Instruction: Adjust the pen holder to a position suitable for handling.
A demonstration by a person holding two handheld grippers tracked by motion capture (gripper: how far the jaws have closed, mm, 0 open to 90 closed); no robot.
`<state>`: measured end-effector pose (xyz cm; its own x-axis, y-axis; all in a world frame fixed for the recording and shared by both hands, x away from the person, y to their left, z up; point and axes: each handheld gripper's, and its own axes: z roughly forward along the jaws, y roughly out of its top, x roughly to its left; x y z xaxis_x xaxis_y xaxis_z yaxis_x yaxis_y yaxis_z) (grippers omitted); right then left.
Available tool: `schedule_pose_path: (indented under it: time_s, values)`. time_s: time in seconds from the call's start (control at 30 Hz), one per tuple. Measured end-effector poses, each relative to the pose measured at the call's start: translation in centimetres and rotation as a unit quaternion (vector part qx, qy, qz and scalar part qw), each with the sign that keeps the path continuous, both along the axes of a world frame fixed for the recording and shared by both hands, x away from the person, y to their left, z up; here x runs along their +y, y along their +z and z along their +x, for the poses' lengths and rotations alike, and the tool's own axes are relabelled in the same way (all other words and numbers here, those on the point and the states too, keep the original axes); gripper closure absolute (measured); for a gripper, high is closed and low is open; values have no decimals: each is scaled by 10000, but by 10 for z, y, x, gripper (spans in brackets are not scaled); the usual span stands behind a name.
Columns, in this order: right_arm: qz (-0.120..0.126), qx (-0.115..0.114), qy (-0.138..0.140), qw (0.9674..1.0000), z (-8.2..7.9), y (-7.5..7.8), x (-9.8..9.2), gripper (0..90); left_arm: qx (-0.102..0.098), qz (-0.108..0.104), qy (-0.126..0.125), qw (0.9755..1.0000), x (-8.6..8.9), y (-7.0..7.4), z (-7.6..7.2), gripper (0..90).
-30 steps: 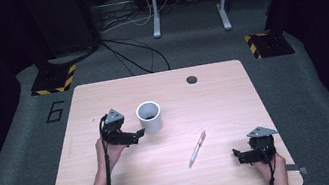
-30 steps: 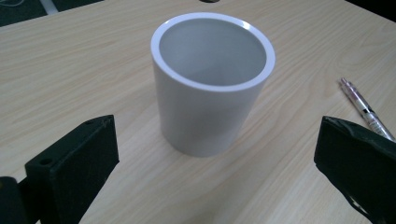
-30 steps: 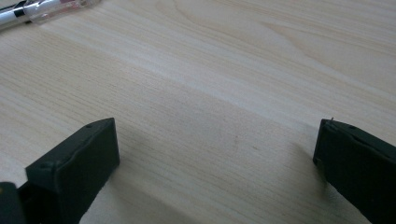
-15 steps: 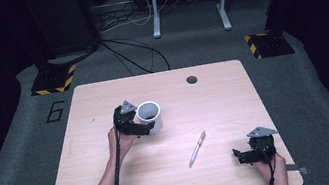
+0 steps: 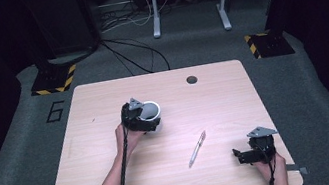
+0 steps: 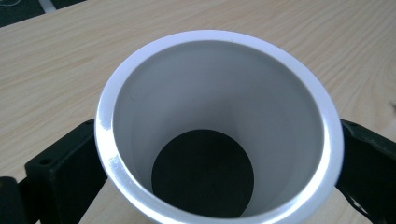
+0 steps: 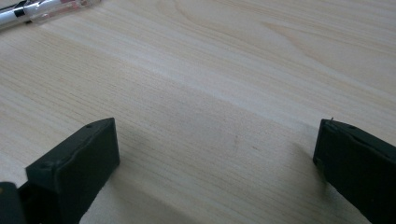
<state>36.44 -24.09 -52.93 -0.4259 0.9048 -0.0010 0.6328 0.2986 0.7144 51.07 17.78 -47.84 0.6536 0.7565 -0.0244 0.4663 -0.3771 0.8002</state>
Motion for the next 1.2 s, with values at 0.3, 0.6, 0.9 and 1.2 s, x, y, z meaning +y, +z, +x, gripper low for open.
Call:
schedule_pose_path:
  time_s: [0.3,0.6,0.9,1.2]
  values:
    - [1,-1,-2,10000,0,0,0,0,69,-12,146,9999,-5,-10,4,58]
    - [-3,-3,1,10000,0,0,0,0,-128,-69,161,9998,-7,-13,0,69]
    - [1,-1,-2,10000,0,0,0,0,-304,-93,-34,9995,-15,-3,-6,70]
    - [-1,0,-1,10000,0,0,0,0,-331,-48,-288,9990,-33,-3,-11,70]
